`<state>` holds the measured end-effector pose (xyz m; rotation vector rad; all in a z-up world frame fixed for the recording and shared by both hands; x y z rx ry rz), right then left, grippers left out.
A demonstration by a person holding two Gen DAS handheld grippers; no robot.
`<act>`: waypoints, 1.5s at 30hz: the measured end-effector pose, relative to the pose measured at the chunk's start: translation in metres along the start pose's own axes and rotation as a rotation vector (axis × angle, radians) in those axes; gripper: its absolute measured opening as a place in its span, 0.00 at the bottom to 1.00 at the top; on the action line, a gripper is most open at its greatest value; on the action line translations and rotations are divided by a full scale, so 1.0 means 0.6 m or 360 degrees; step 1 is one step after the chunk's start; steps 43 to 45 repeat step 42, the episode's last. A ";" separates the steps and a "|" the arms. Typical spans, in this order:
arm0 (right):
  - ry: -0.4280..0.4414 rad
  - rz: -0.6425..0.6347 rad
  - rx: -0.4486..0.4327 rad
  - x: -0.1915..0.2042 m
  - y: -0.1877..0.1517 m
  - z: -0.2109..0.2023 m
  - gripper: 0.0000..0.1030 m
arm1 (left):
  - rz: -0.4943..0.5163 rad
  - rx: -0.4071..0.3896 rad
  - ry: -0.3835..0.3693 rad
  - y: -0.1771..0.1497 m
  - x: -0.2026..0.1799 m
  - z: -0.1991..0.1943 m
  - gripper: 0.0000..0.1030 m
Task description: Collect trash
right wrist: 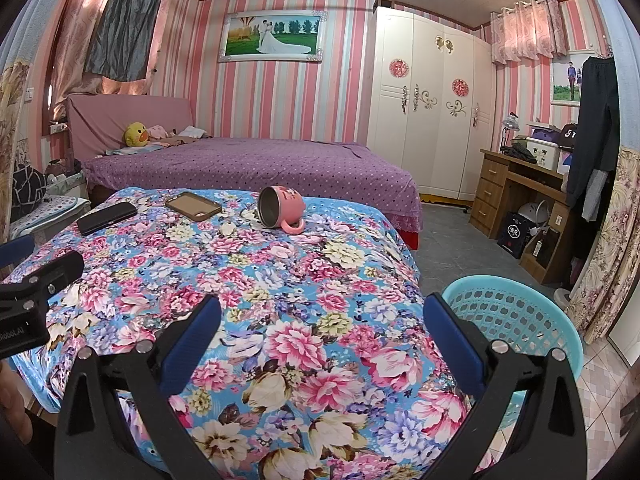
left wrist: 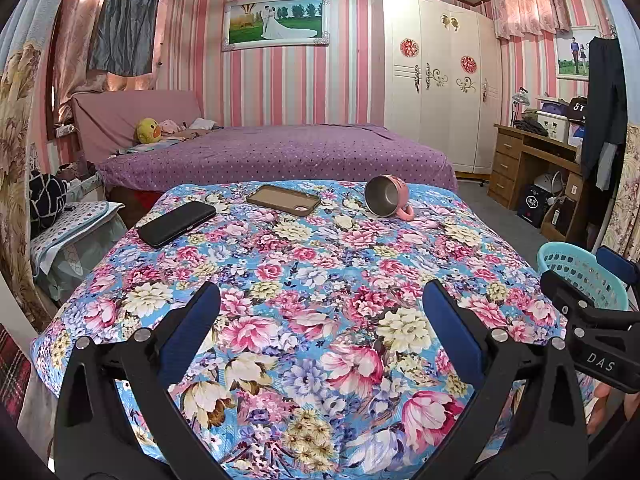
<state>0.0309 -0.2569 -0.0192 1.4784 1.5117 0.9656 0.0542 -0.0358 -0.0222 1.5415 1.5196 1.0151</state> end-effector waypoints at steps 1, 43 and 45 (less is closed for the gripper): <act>0.0000 -0.0001 0.0001 0.001 0.000 0.000 0.96 | 0.0000 -0.0001 0.0000 0.000 0.000 0.000 0.95; -0.0026 0.0005 -0.0005 -0.013 0.004 -0.001 0.96 | 0.0006 0.0006 0.0008 -0.004 0.000 0.004 0.95; -0.0026 0.0005 -0.0005 -0.013 0.004 -0.001 0.96 | 0.0006 0.0006 0.0008 -0.004 0.000 0.004 0.95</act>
Point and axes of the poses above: each gripper's, at about its wrist camera, not at the fingertips, and z roughly the way its jaws point, x to its left, y to its top, the point moved 5 cm from there along z, roughly the way its jaws point, and after that the axes turned 6 degrees about y, right-handed, at the moved point
